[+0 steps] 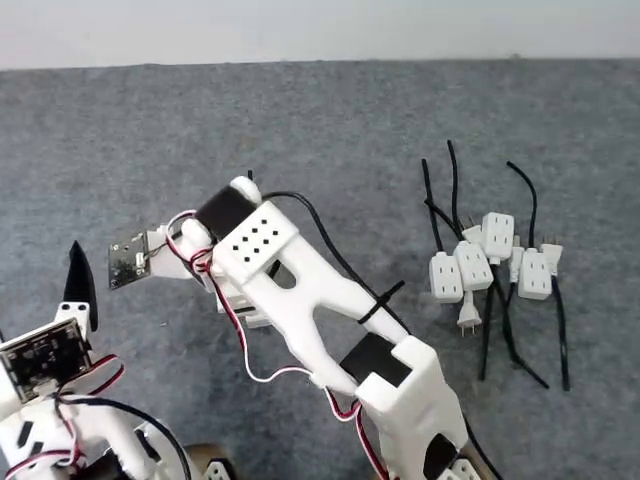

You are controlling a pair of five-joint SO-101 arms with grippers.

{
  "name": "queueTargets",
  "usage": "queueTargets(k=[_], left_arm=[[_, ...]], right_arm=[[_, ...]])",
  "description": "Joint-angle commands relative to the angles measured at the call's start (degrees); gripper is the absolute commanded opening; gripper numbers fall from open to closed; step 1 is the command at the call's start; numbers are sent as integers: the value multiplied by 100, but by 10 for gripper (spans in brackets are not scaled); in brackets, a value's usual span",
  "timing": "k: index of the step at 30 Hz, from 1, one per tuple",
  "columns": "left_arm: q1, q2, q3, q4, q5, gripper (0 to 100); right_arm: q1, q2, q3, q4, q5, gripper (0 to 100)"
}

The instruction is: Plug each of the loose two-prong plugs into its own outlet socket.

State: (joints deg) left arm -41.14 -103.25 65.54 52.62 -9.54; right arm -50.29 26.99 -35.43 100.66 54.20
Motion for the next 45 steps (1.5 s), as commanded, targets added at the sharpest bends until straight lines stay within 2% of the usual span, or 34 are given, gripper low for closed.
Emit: queueTargets(k=[1, 8, 20, 33, 40, 45], left_arm=[[-26, -97, -233, 18, -62, 355], [-35, -97, -321, 26, -79, 355], [0, -97, -1578, 1116, -44, 355], [0, -97, -1534, 1134, -35, 354], [9, -97, -1534, 1134, -35, 354], [9, -97, -1534, 1134, -35, 354]], right_arm=[[-31, -84, -316, 224, 62, 7], [356, -75, -343, 224, 352, 7], [409, -66, -352, 84, 668, 7], [497, 400, -396, 48, 782, 8], [488, 479, -1275, 48, 782, 8], [453, 866, -1301, 13, 756, 8]])
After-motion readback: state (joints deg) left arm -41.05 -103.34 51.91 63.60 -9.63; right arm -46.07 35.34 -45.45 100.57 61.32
